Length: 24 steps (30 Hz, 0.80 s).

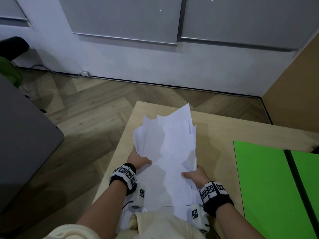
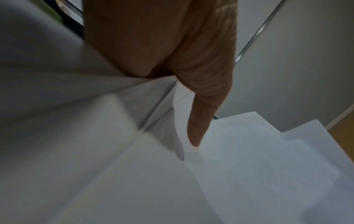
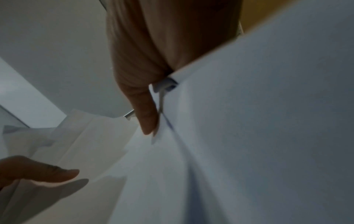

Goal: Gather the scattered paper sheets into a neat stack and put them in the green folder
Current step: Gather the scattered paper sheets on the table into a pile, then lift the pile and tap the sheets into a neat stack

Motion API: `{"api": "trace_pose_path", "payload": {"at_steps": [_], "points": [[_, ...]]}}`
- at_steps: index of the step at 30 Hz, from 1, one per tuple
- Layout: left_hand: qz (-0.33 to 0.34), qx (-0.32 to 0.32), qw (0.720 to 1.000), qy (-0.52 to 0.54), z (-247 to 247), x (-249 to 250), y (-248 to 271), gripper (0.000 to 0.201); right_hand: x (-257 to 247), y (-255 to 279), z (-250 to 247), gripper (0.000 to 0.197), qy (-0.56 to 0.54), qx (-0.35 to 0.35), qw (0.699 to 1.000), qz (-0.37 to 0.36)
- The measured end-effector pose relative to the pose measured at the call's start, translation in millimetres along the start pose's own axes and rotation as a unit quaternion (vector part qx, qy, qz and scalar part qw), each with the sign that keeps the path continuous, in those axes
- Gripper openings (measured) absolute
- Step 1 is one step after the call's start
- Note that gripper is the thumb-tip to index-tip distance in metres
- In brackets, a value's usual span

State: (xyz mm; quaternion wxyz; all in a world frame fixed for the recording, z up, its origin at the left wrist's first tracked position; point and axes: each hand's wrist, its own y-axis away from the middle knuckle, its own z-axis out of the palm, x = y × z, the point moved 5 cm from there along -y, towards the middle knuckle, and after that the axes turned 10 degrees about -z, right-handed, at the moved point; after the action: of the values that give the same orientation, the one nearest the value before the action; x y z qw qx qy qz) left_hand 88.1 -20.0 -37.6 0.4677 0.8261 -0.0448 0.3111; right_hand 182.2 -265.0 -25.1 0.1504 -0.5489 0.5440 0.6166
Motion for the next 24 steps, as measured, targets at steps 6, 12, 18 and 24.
{"api": "trace_pose_path", "payload": {"at_steps": [6,12,18,24], "points": [[-0.021,-0.046,0.994,0.095,0,-11,-17,0.095,-6,19,-1,0.026,-0.116,-0.048,0.991,0.054],[-0.053,-0.068,0.994,0.07,1,-42,-46,0.104,8,11,-14,0.053,-0.123,0.026,0.991,0.042],[-0.051,-0.111,0.992,0.035,-3,-34,-31,0.091,-9,9,-11,0.053,0.016,-0.005,0.999,-0.037],[-0.053,-0.23,0.969,0.077,-14,-21,-11,0.087,-52,22,-49,0.044,-0.067,-0.018,0.993,-0.093]]}}
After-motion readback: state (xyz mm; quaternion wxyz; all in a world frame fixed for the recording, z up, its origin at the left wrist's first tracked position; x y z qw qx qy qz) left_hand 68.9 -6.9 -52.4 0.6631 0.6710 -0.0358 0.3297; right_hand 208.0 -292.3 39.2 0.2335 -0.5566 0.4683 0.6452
